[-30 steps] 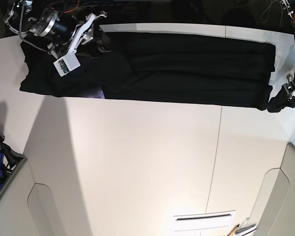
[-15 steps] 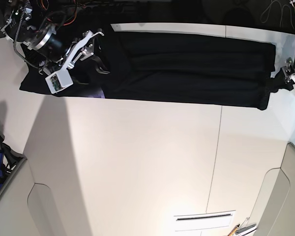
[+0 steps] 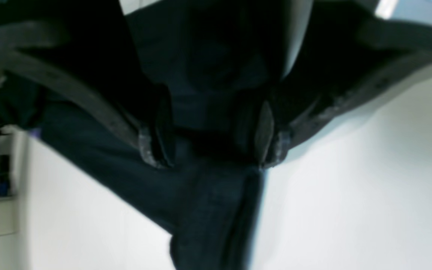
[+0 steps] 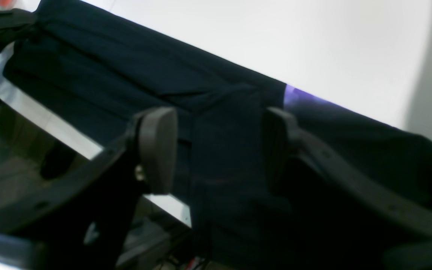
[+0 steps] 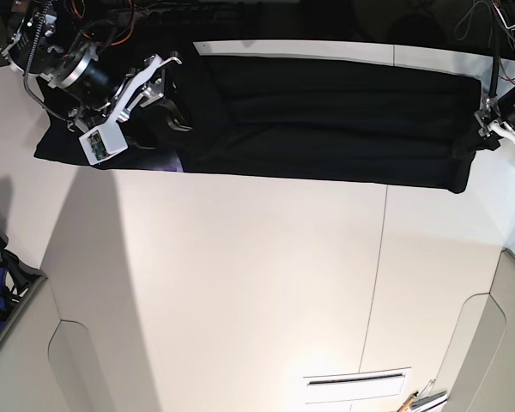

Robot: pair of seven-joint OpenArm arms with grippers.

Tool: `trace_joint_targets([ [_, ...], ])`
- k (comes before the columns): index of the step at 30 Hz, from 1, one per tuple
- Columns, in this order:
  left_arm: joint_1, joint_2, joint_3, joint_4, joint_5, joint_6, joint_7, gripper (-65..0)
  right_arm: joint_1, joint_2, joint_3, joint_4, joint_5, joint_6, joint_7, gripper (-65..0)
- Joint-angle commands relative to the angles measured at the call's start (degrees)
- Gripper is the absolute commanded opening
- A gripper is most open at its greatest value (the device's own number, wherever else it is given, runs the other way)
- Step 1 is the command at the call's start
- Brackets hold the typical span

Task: Fold the T-shirt properly
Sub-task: 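Grasp the folded strip's end near the right gripper with the right gripper, then fold the strip end near the left gripper inward toward the right gripper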

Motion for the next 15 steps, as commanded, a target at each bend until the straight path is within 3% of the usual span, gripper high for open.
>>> trace_joint_targets([
  [1,0.1,-0.2,0.0,0.5,1.5,0.0,1.4,-27.6,0.1,0.2,0.1,1.0,0.9,0.1,1.5,-29.9],
  [6,0.2,0.9,0.0,0.5,1.2,0.0,1.4,-28.8,0.1,0.2,0.1,1.0,0.9,0.1,1.5,-29.9],
  [7,0.2,0.9,0.0,0.5,1.0,0.0,1.3,-33.0,0.1,0.3,0.1,1.0,0.9,0.1,1.5,-29.9],
  [11,0.2,0.9,0.0,0.5,-1.6,0.0,1.1,-62.0,0.1,0.3,0.1,1.0,0.9,0.1,1.5,-29.9],
  [12,0.2,0.9,0.0,0.5,-2.5,0.0,1.1,-65.0,0.1,0.3,0.1,1.0,0.9,0.1,1.5,-29.9],
  [15,0.2,0.7,0.0,1.0,-5.1,0.0,1.2,-65.0,0.1,0.3,0.1,1.0,-0.3,0.1,1.7,-29.9],
])
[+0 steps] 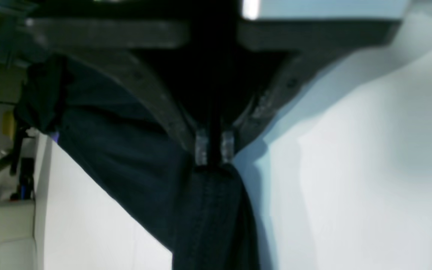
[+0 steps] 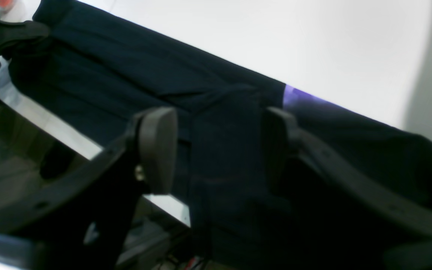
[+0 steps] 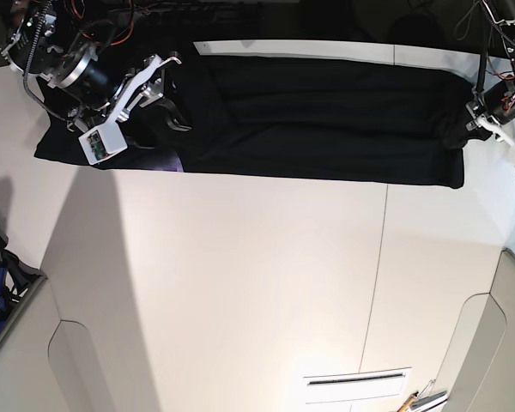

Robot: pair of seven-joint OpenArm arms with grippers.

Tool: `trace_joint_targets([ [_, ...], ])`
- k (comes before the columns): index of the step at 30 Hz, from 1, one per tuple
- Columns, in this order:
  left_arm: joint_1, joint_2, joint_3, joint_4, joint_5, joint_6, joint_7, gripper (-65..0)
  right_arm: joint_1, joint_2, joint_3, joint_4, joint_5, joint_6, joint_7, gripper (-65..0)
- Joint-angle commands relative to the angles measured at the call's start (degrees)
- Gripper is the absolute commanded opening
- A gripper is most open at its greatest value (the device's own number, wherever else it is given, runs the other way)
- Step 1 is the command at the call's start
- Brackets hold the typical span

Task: Fold the T-shirt properly
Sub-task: 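Fold the strip end near the left gripper inward toward the right gripper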

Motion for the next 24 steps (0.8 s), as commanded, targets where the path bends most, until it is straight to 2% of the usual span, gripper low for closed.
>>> trace_joint_targets([
  [1,-0.3,-1.3,-0.2,1.7,-1.5,-0.1,-0.2,-65.0,0.2,0.3,0.1,1.0,-0.5,0.1,1.8,-29.9],
  [4,-0.3,-1.3,-1.4,6.0,-3.1,-0.1,0.9,-65.0,0.1,0.3,0.3,1.0,-5.4,-0.7,3.3,-29.9],
  [8,-0.1,-1.2,-3.0,14.1,-11.0,-0.1,7.7,-65.0,0.1,0.3,1.9,1.0,-10.9,-3.7,3.7,-29.9],
  [11,1.5,-0.3,-3.0,20.7,-13.3,-0.1,8.9,-65.0,0.1,0.3,5.1,0.8,-16.7,-8.6,3.9,-29.9],
  [14,3.6,3.0,-3.0,25.9,-14.5,-0.1,8.9,-65.0,0.1,0.3,9.9,0.3,-21.2,-11.9,4.3,-29.9],
  [19,7.2,9.7,-1.4,31.3,-16.3,-0.1,8.9,-65.0,0.1,2.5,17.3,-1.4,-20.9,-12.3,4.3,-29.9],
  [24,6.8,13.1,7.4,31.9,-16.4,-0.1,8.8,-65.0,0.2,6.6,19.5,-5.7,-18.5,-12.3,5.2,-29.9],
])
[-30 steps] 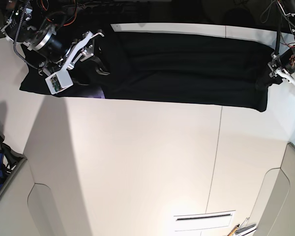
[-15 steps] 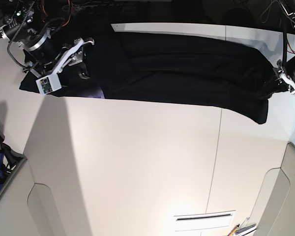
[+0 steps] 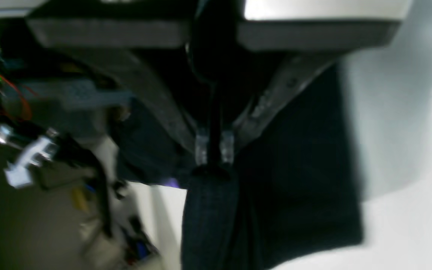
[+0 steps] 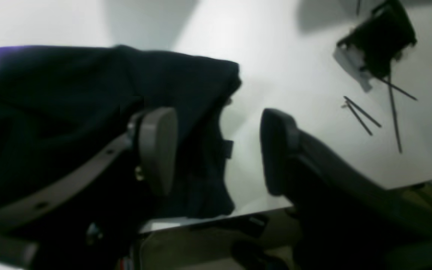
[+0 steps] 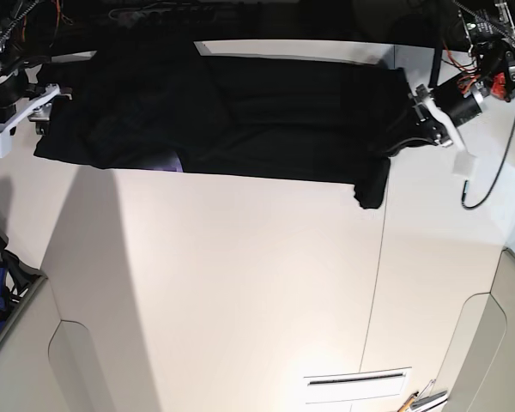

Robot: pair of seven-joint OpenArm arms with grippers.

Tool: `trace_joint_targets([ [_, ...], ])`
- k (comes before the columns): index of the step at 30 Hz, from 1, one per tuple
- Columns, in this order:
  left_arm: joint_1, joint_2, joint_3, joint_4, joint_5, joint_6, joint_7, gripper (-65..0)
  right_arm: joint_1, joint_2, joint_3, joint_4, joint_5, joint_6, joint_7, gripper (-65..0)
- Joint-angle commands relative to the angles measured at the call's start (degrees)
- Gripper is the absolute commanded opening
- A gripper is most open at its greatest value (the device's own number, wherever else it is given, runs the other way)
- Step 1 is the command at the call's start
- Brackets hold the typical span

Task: Fold the T-shirt properly
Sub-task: 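Fold the strip end near the left gripper inward toward the right gripper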

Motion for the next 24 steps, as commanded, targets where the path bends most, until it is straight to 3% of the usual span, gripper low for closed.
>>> trace_joint_targets([
  [1,-0.2,0.2,1.8,1.1,-2.0,-0.5,-0.5,-65.0,0.0,1.1,0.3,-0.1,0.5,0.0,1.2,-29.9],
  [9,-3.7,5.8,17.5,1.1,4.7,-0.5,-2.4,-65.0,0.0,1.7,0.2,-5.5,4.0,0.0,1.2,-29.9],
  [17,-5.0,7.8,25.2,1.1,11.1,-0.5,-3.5,-63.5,0.0,1.7,0.2,-5.6,5.0,0.1,1.3,-29.9],
  [20,-5.0,7.8,25.7,1.1,11.7,-0.5,-4.7,-35.8,0.0,1.7,0.2,-5.6,5.6,0.1,1.4,-29.9],
  [21,-5.0,7.8,25.6,1.1,11.7,-0.5,-5.6,-31.1,0.0,1.7,0.2,-5.6,5.9,0.1,1.5,-29.9],
  [24,-5.4,7.8,25.5,1.1,11.7,-0.5,-7.0,-30.1,0.0,1.7,0.2,-5.6,5.9,0.1,1.5,-29.9],
])
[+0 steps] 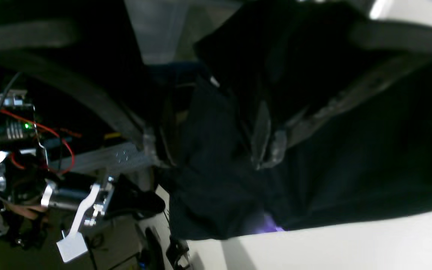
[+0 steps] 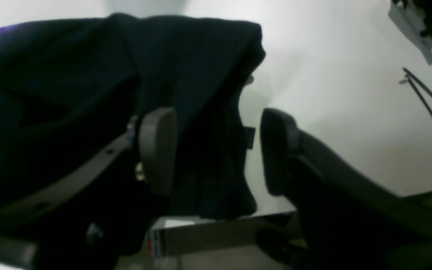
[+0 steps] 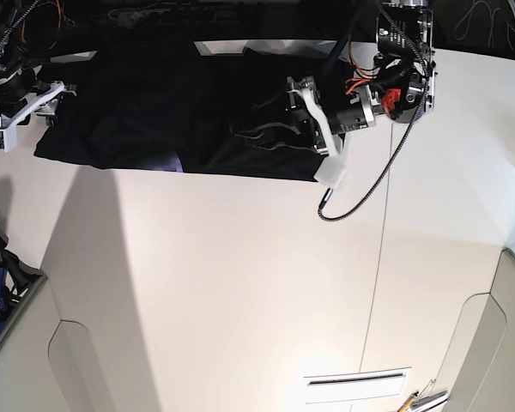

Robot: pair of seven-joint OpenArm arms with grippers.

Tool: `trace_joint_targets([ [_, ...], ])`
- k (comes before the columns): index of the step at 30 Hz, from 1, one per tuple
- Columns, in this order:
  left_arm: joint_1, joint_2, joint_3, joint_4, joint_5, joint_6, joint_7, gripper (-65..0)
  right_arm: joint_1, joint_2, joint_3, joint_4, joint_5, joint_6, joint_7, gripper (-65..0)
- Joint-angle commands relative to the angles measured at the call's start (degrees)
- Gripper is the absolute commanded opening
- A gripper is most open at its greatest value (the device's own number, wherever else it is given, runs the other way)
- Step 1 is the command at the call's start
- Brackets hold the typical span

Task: Fold the T-shirt properly
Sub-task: 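Fold the strip end near the left gripper inward toward the right gripper, then fold the strip end near the right gripper inward over the bundle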

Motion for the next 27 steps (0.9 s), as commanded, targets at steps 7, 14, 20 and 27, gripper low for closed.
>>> trace_joint_targets([
  [7,-2.5,0.0,0.0,1.0,0.0,-0.5,-1.0,-30.2,0.0,1.1,0.3,0.7,-5.0,0.9,5.0,-29.9],
  [14,-2.5,-0.3,0.0,1.0,0.5,-0.5,-1.0,-30.2,0.2,4.8,0.9,-3.1,2.8,-0.1,6.9,-23.5],
  [20,-2.5,-0.3,0.0,1.0,0.5,-0.5,-1.0,-30.2,4.2,6.4,1.3,-15.9,7.5,2.3,6.8,-19.4],
  [27,-2.5,-0.3,0.0,1.0,0.7,-0.5,-1.0,-30.2,7.5,6.4,1.3,-26.4,18.8,9.5,2.3,-19.5],
])
